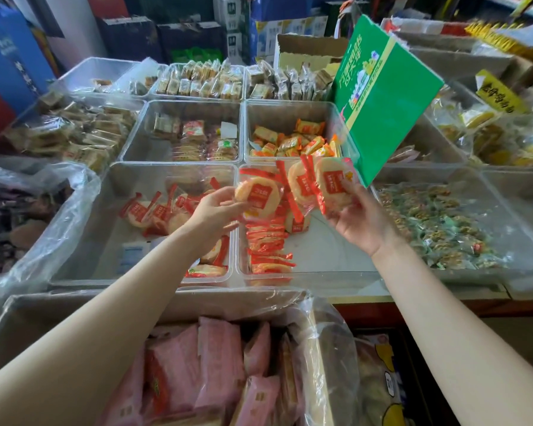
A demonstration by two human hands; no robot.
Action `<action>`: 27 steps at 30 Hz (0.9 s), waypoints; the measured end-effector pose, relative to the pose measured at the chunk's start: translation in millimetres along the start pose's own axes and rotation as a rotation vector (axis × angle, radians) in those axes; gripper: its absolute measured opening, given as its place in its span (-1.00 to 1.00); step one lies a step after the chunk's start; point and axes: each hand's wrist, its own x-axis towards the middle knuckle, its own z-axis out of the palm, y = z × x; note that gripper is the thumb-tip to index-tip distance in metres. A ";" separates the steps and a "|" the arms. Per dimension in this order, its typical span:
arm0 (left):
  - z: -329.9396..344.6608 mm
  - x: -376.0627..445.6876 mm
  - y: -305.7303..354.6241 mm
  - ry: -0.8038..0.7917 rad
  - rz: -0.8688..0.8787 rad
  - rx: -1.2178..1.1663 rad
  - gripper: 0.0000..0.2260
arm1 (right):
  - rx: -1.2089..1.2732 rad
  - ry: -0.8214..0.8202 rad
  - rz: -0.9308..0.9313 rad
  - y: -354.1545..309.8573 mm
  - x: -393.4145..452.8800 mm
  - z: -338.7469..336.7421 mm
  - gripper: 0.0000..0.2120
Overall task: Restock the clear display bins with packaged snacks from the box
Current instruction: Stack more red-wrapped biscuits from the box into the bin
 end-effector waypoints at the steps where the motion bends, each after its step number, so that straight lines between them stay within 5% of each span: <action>1: 3.4 1.0 0.5 -0.016 -0.033 0.025 -0.88 | -0.023 -0.036 0.024 -0.8 1.7 1.0 -0.44; 6: 17.6 12.4 12.8 -0.175 -0.095 0.049 -0.77 | -0.509 -0.114 0.084 -13.7 19.6 13.3 -0.39; 8: 18.5 23.2 19.6 -0.242 -0.153 -0.053 -0.53 | -0.613 -0.080 0.063 -25.5 30.0 14.9 -0.54; 10: 26.0 30.9 25.5 -0.328 -0.129 0.018 -0.53 | -0.794 -0.060 0.064 -33.2 38.1 18.7 -0.67; 16: 50.8 67.8 23.3 -0.405 -0.047 0.144 -0.58 | -1.190 -0.165 0.163 -36.9 58.0 14.8 -0.29; 20: 61.8 93.8 7.9 -0.427 0.046 0.655 -0.46 | -1.650 -0.111 0.099 -31.8 79.5 -14.1 -0.26; 22: 57.1 103.9 -0.9 -0.289 0.176 1.079 -0.37 | -1.911 -0.056 0.134 -24.1 88.2 -36.8 -0.28; 27: 46.6 114.7 -36.2 -0.352 0.190 1.616 -0.33 | -1.914 -0.110 0.218 41.7 99.7 -73.1 -0.35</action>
